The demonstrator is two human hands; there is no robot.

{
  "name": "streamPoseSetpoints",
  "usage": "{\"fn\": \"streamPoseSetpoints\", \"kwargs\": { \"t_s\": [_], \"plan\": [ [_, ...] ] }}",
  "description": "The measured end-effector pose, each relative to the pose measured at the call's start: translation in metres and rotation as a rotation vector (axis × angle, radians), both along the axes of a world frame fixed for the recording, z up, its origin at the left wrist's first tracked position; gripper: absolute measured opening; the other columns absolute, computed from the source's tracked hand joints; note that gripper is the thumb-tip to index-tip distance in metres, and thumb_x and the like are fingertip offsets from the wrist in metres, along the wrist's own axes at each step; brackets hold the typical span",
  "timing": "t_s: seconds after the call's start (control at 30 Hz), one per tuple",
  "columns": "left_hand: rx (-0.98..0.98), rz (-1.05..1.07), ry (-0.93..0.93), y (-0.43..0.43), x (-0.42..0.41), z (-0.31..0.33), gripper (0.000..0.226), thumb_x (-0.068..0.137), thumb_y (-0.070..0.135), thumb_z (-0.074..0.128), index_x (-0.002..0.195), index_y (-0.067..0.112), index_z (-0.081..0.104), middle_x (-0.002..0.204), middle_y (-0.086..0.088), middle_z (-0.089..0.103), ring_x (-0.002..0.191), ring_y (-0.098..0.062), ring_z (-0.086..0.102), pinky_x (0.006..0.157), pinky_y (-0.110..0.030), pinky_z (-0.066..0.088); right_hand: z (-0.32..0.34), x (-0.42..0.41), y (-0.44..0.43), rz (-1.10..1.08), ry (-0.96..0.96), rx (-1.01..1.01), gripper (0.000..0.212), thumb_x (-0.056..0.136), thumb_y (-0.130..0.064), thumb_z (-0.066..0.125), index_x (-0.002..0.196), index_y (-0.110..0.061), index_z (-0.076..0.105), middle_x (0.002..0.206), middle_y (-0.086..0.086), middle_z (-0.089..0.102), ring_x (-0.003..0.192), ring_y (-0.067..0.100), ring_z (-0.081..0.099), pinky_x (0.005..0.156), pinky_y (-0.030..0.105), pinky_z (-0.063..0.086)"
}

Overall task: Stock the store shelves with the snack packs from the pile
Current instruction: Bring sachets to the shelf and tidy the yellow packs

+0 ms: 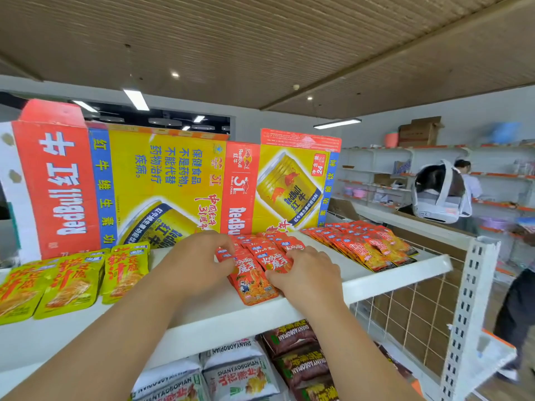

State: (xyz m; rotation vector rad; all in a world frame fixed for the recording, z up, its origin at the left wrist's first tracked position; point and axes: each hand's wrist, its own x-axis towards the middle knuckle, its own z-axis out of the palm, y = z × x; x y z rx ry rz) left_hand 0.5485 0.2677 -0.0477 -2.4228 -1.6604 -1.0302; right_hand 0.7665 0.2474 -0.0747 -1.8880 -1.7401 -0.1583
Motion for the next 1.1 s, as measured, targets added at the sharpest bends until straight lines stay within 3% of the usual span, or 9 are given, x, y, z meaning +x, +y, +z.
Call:
{"fn": "streamPoseSetpoints", "kwargs": {
  "t_s": [0.4,0.9,1.1],
  "plan": [
    [-0.023,-0.051,0.044,0.001,0.001,0.001,0.011,0.087,0.036,0.067,0.098,0.037,0.067,0.103,0.017,0.060,0.095,-0.006,0.055,0.079,-0.025,0.043,0.000,-0.001,0.002,-0.005,0.031,0.001,0.070,0.079,-0.075,0.056,0.136,-0.034,0.057,0.134,-0.010,0.056,0.122,0.021,0.048,0.096,0.044,0.039],
    [0.039,-0.222,0.062,0.000,0.002,-0.008,0.012,0.080,0.042,0.061,0.092,0.043,0.059,0.103,0.020,0.060,0.097,-0.005,0.054,0.086,-0.029,0.048,-0.004,-0.001,0.000,-0.039,0.060,0.061,0.070,0.075,-0.077,0.053,0.134,-0.040,0.056,0.121,-0.009,0.059,0.117,0.020,0.049,0.096,0.042,0.043],
    [0.088,-0.247,0.108,-0.001,0.001,-0.012,0.039,0.069,0.059,0.041,0.095,0.039,0.061,0.099,0.019,0.060,0.096,-0.007,0.055,0.085,-0.034,0.049,-0.006,-0.002,0.000,-0.047,0.068,0.108,0.068,0.073,-0.076,0.054,0.131,-0.039,0.060,0.116,-0.007,0.061,0.115,0.021,0.053,0.095,0.041,0.045]
  ]
}}
